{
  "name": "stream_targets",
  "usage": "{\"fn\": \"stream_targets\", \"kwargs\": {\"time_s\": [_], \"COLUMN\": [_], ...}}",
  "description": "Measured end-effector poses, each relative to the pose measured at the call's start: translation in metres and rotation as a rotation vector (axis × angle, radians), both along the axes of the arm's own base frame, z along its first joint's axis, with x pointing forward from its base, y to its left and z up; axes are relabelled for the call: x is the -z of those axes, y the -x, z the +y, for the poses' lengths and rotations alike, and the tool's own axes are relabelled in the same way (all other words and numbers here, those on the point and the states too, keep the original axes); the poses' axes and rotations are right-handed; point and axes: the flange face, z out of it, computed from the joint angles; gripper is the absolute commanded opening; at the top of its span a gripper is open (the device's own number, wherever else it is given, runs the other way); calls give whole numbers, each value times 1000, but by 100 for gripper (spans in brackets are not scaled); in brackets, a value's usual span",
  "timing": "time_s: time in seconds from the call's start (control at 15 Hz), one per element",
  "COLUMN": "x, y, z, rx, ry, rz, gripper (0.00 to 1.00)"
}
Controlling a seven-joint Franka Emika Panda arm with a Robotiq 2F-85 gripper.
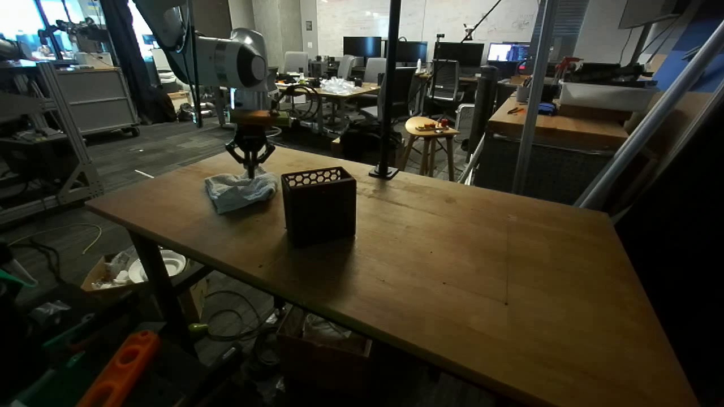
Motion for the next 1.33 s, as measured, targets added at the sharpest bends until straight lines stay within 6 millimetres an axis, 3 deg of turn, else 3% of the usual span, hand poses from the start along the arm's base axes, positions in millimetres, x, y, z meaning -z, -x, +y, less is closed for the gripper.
{"fn": "stream_targets", "kwargs": {"time_s": [0.33,0.93,1.33], "x": [33,34,34], "y": [5,8,14], "z": [10,-7,-33], "rx": [37,113,17], "ry": [-64,-122,-112], "rz": [18,8,20], "gripper": [0,0,0]}}
